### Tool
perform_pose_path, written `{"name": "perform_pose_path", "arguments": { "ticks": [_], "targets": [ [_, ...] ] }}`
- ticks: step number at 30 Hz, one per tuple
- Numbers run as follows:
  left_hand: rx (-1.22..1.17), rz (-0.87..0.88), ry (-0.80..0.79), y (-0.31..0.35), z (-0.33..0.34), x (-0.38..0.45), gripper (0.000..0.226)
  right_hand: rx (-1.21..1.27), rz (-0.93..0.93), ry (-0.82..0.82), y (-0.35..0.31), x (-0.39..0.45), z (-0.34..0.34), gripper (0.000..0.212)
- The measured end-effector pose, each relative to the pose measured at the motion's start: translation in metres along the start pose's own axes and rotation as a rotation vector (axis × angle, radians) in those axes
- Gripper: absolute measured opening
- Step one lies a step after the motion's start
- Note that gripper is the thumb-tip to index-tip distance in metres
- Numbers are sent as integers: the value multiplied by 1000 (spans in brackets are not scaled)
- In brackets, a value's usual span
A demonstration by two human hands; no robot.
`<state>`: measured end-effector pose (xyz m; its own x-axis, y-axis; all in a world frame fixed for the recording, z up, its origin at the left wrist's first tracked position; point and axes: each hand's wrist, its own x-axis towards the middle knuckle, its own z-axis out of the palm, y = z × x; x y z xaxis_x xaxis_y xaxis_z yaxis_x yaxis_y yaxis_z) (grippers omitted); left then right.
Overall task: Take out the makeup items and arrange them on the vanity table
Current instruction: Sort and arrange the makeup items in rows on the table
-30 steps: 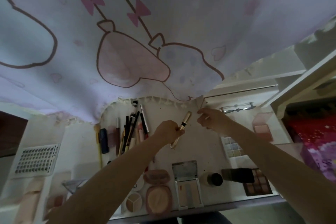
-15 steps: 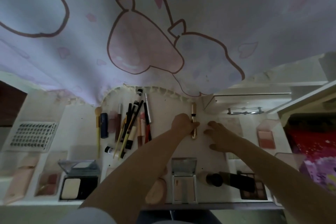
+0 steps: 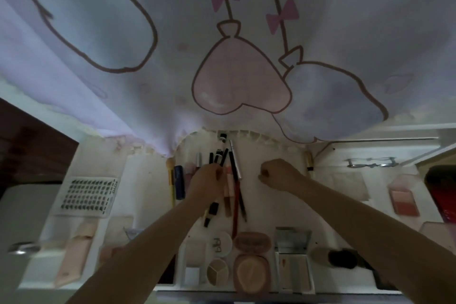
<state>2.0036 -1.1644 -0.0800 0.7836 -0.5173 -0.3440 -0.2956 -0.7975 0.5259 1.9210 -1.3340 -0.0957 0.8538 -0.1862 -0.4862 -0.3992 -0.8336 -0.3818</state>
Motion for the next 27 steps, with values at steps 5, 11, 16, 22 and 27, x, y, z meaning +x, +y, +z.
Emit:
{"name": "perform_pose_path", "arguments": {
  "ticks": [5,11,16,22,27],
  "targets": [
    [33,120,18,-51,-40,-16,14,283,170,128,-59,57,8,6],
    [137,194,-25,-108,-74,-26,29,380,418,182,-75,70,19,23],
    [222,307,-77,-117,-99,-20,32,291,474,335,-81,44,6,23],
    [218,586,25,-54,-129,-13,45,467,265,625,-123,-14,-46,13],
    [354,950,337,13,-150,-33,40,391,1,856,-175,-70,-95,7]
  ]
}}
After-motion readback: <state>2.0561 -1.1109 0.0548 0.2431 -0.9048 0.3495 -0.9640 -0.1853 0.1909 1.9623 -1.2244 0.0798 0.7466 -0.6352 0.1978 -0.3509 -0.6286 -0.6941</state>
